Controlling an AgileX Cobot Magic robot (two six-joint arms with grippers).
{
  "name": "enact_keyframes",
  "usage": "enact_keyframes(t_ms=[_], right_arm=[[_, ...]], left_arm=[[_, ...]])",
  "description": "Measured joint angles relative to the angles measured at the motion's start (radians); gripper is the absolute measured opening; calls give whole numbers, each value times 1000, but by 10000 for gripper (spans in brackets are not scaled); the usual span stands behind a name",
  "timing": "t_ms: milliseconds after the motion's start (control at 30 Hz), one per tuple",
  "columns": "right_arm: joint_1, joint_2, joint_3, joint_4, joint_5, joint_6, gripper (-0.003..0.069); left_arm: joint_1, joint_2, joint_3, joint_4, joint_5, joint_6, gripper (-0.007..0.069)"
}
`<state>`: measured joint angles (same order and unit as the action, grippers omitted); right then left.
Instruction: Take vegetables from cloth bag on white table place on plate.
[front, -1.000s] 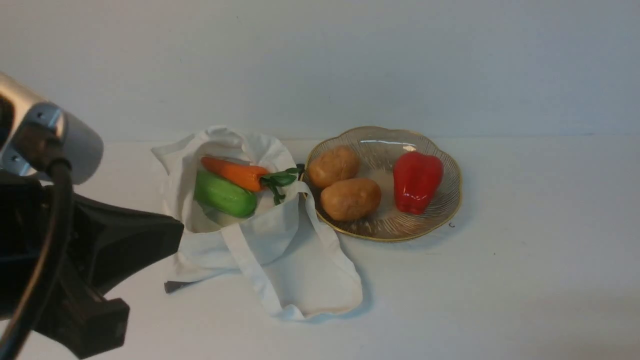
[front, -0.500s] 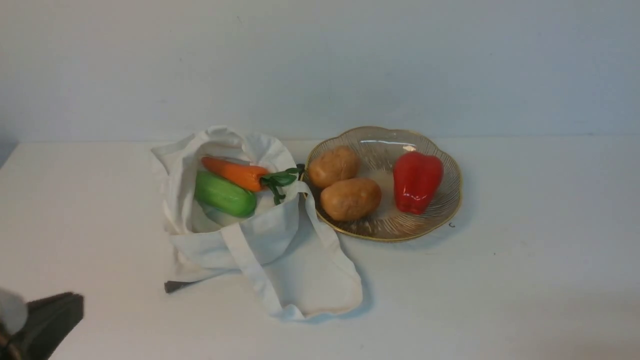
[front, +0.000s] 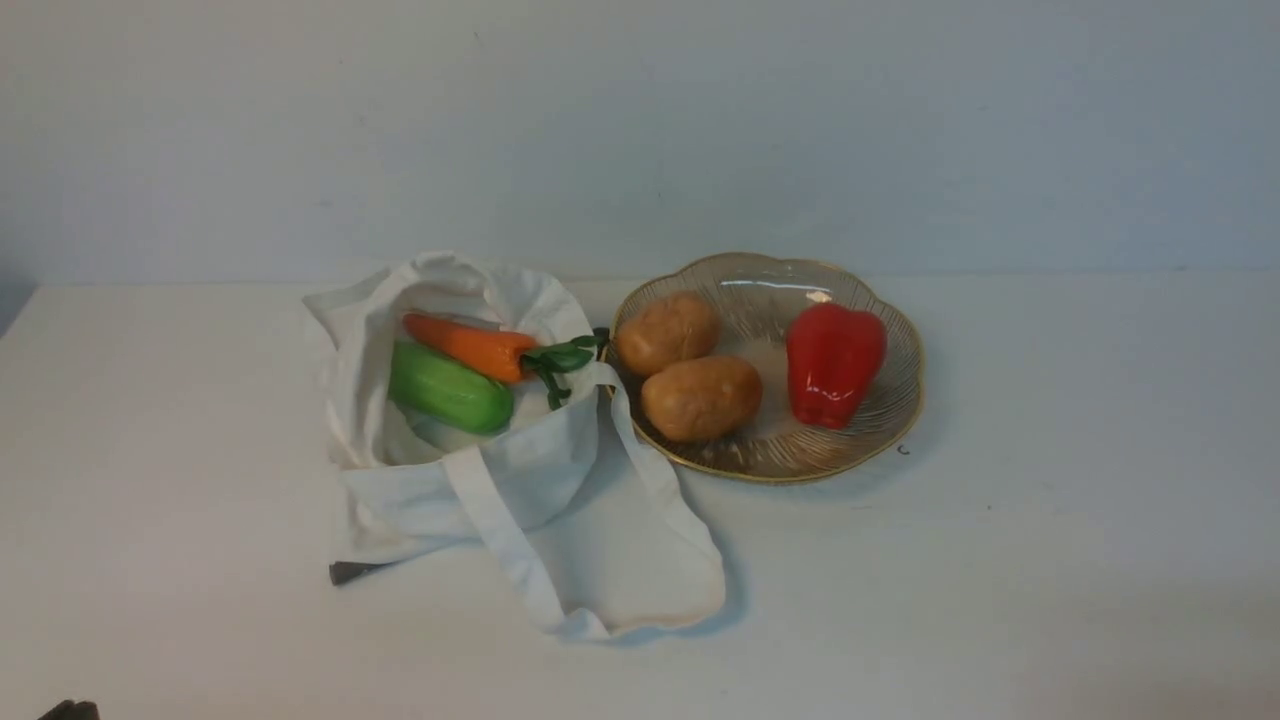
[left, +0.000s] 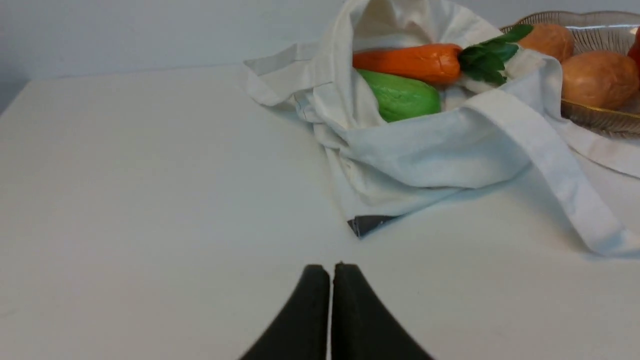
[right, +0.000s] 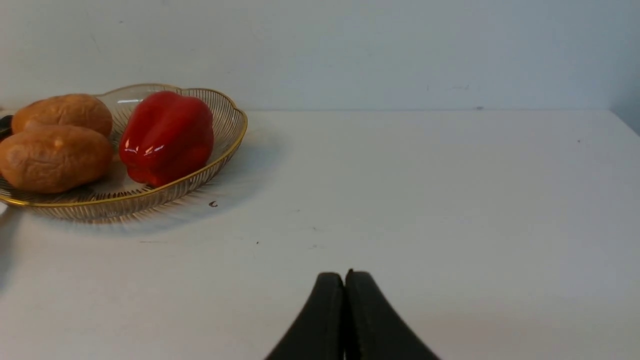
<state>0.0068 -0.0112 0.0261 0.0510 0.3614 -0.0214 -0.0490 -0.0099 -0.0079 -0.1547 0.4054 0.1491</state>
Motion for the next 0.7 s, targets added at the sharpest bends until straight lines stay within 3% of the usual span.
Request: enact_keyframes(t_ms=[700], right_arm=[[0, 0, 0, 0, 0, -1, -15]], left_arm=[[0, 0, 34, 70, -19, 0, -5]])
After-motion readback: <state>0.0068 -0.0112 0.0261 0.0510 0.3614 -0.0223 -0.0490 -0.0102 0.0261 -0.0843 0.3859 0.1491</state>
